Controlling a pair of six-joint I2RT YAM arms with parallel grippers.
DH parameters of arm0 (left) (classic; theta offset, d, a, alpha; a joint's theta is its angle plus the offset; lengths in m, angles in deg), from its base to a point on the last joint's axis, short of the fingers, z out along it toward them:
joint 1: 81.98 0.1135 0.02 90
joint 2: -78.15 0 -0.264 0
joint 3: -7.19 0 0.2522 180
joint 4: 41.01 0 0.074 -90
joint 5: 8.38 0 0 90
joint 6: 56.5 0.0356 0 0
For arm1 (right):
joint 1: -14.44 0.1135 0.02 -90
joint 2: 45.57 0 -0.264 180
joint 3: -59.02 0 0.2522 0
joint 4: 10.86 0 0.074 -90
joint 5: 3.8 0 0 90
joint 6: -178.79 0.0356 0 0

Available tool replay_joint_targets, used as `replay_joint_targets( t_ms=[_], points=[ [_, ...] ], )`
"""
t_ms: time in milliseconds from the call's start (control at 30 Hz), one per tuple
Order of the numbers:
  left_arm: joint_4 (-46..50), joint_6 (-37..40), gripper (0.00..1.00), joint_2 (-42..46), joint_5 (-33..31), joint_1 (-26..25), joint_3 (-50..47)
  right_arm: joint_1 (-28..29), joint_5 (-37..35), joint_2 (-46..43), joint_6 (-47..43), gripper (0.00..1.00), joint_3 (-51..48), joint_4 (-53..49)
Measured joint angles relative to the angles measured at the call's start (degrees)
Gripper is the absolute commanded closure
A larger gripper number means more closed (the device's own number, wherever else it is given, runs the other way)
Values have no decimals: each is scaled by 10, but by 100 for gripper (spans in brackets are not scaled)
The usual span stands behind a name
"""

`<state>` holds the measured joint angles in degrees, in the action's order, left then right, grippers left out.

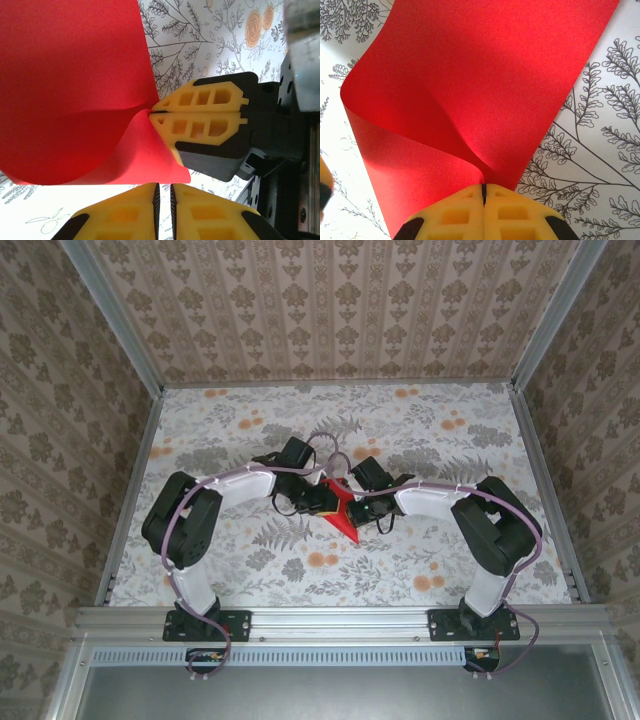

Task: Fold a paper plane with a square sheet of paper (fold left side to right side)
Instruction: Third fold the triangle at the center of the table.

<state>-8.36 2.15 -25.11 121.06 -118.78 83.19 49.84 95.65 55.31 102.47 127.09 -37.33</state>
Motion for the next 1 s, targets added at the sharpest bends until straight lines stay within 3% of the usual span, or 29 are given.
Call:
replay_joint_targets(
  t_ms=[1000],
  points=[
    [-18, -6, 86, -46, -43, -3, -19, 0, 0, 4, 0, 100, 8, -10]
  ],
)
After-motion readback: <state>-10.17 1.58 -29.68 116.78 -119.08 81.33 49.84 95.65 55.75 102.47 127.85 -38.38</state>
